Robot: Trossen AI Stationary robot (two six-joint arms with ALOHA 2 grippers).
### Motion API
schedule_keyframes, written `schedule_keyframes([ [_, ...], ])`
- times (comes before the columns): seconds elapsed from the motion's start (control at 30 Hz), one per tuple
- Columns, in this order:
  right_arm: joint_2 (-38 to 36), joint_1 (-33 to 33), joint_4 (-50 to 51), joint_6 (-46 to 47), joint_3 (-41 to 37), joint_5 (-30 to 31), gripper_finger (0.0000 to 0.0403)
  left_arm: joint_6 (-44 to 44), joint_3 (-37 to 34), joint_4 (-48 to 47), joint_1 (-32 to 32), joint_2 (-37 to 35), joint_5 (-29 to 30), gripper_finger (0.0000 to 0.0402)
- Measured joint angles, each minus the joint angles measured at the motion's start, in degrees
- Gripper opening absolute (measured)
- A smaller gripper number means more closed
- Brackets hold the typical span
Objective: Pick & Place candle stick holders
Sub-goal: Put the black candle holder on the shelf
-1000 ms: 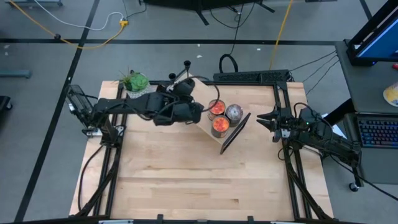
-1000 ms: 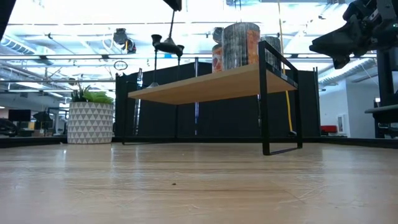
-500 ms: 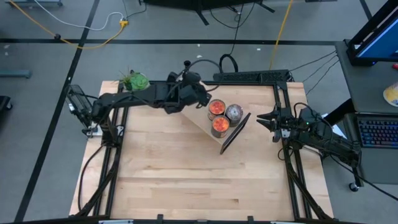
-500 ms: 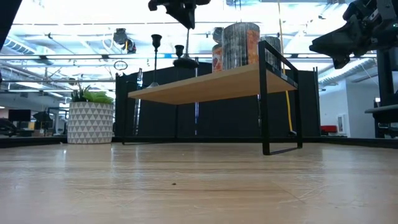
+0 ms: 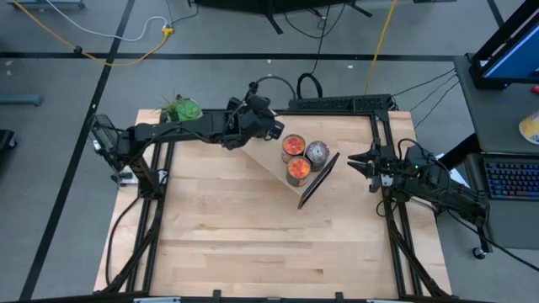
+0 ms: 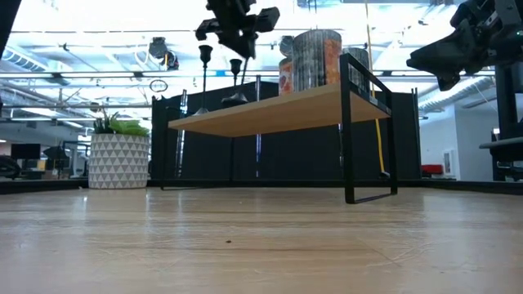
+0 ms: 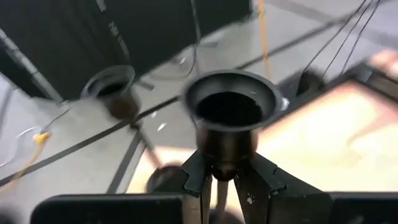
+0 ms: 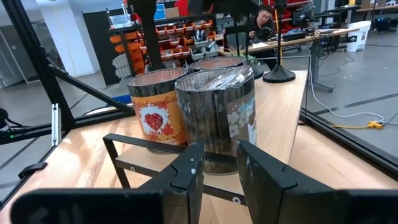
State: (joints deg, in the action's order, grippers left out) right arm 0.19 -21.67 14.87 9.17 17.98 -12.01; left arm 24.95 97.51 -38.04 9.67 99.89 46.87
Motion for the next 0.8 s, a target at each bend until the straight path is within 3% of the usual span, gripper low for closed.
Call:
schedule_keyframes([
  [0.27, 0.0, 0.0, 0.3, 0.2, 0.0, 0.0, 0.0091, -1.3, -6.2, 6.7, 1.6, -1.8, -2.0, 0.0063],
  [0.8, 0.0, 0.0, 0.2, 0.6, 0.0, 0.0, 0.0091, -3.6, -7.1, 11.4, 3.3, -2.0, -6.9, 0.0063],
])
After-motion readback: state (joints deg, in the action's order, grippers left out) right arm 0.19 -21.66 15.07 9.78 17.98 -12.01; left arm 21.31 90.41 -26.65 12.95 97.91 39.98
